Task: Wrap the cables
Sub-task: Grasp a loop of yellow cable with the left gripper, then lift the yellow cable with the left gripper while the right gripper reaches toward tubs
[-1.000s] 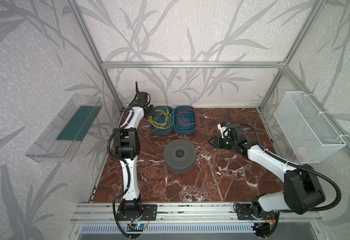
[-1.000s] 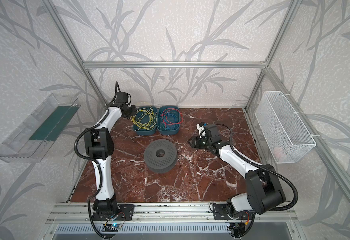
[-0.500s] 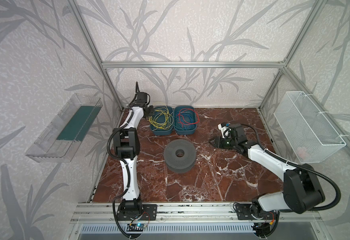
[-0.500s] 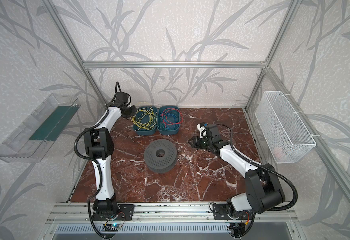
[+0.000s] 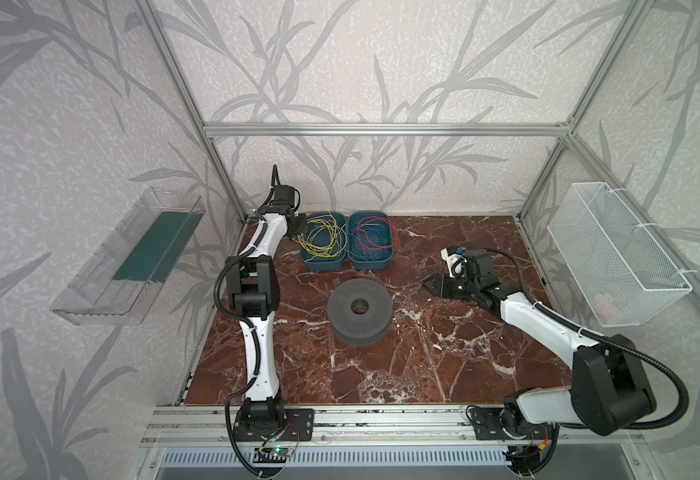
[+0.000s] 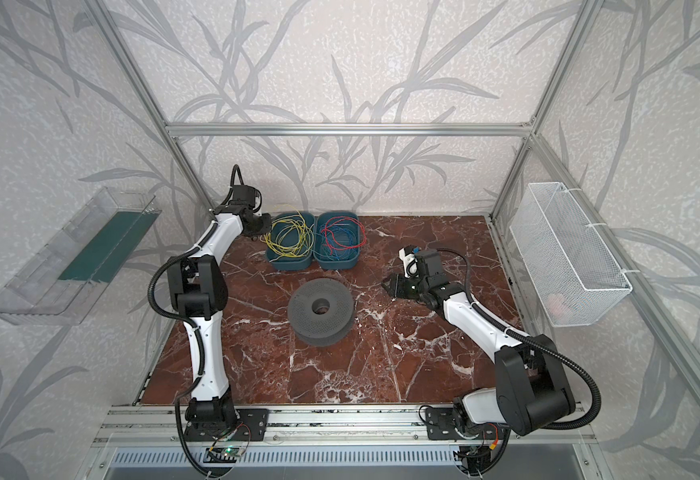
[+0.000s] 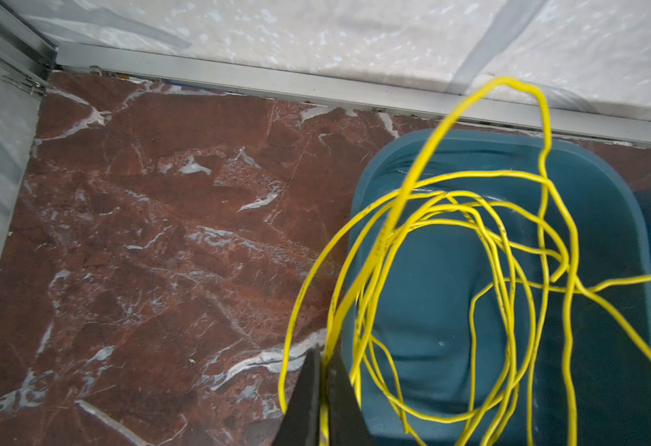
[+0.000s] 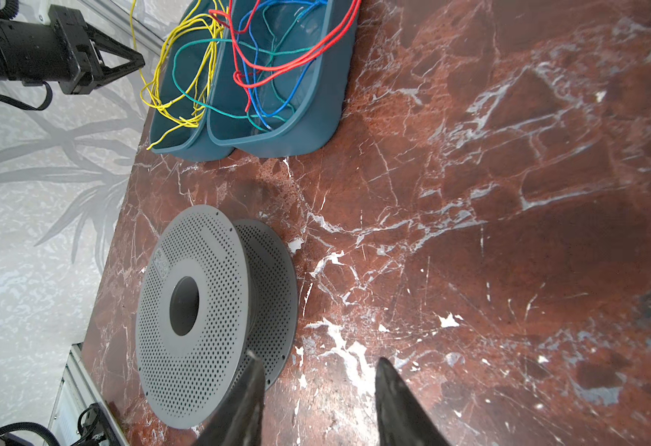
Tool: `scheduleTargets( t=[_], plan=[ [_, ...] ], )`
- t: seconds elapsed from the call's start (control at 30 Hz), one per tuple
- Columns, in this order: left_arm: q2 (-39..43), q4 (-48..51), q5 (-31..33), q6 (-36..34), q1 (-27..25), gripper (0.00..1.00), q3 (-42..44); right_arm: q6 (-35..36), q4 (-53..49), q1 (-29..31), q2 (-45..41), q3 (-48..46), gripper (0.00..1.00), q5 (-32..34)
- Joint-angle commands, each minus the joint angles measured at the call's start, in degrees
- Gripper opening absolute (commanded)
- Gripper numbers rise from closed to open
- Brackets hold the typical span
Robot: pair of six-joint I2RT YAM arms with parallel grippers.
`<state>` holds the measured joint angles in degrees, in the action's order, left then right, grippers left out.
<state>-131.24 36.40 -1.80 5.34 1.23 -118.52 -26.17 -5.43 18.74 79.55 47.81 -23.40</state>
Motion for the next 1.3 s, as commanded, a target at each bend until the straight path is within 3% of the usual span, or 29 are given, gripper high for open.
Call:
scheduleTargets(
  t=[0.0, 0.1, 0.6, 0.87, 1.27],
  plan=[
    [3.5, 0.8, 1.5, -2.1, 0.0, 0.05, 1.5, 0.8, -0.6, -0.2, -1.2, -0.3, 0.46, -0.1],
    [4.9, 0.4, 0.4, -2.1, -0.1, 0.0, 1.9, 0.7, -0.5, -0.2, -1.5, -0.4, 0.46, -0.2],
    [18.2, 0.4, -5.2, -2.2, -2.5, 0.0, 1.8, -0.5, 0.2, -0.2, -3.3, -1.3, 0.46, -1.2],
    [21.2, -0.3, -7.0, -4.1, -6.1, 0.0, -1.9, -1.1, 0.8, -0.2, -3.9, -1.8, 0.46, -1.7],
    [24.4, -6.3, -1.0, -5.4, -9.1, 0.0, -4.3, -1.0, 0.9, -0.2, -4.4, -1.9, 0.46, -1.4]
  ],
)
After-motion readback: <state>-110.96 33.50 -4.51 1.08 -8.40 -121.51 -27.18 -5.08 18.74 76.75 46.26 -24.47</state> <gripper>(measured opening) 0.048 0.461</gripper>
